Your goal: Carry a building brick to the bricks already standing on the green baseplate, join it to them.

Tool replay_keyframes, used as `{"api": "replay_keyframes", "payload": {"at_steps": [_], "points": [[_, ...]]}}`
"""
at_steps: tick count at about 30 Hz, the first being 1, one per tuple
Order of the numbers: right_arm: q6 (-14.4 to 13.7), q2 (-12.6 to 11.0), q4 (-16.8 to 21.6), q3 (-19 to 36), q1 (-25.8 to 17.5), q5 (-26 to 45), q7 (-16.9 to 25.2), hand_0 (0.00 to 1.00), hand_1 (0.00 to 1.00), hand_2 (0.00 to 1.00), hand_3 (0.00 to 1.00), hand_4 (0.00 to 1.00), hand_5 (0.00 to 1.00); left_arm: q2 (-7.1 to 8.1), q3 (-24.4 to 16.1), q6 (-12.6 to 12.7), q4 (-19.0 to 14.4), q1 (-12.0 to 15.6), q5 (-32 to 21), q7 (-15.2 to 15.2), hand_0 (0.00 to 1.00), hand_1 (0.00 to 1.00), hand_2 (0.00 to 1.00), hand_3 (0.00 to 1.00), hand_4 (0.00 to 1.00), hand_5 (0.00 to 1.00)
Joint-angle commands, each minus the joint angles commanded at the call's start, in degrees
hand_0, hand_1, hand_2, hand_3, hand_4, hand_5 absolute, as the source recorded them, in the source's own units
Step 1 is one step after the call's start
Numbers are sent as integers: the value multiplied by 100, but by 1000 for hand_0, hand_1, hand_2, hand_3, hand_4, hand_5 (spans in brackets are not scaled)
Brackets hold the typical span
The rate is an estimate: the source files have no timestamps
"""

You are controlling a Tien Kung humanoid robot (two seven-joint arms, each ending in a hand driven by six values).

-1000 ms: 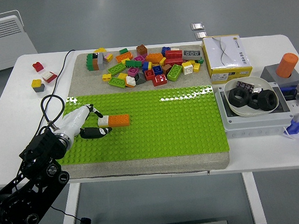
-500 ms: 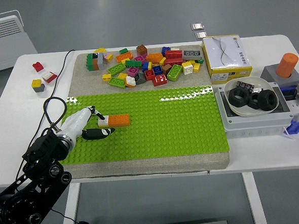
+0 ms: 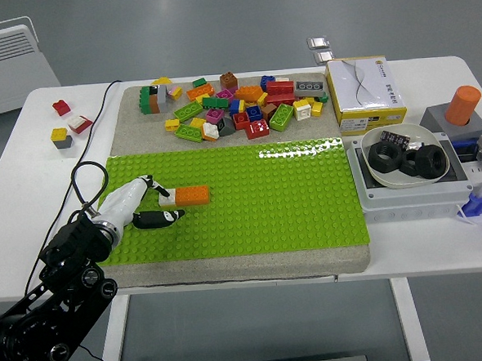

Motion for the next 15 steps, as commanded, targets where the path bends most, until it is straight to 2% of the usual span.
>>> {"api": "replay_keyframes", "payload": {"at_steps": [9,15], "points": [[4,4,0,7,-9,-8,-1,515,722,790,783,819,848,-7,-8,48,4,11,39,-22,983,984,998,639,868,471],[8,6,0,23,-8,-18,-2,515,722,790,783,819,849,-1,-65,103,-216,30,208,10,981,984,998,624,856,458]]}}
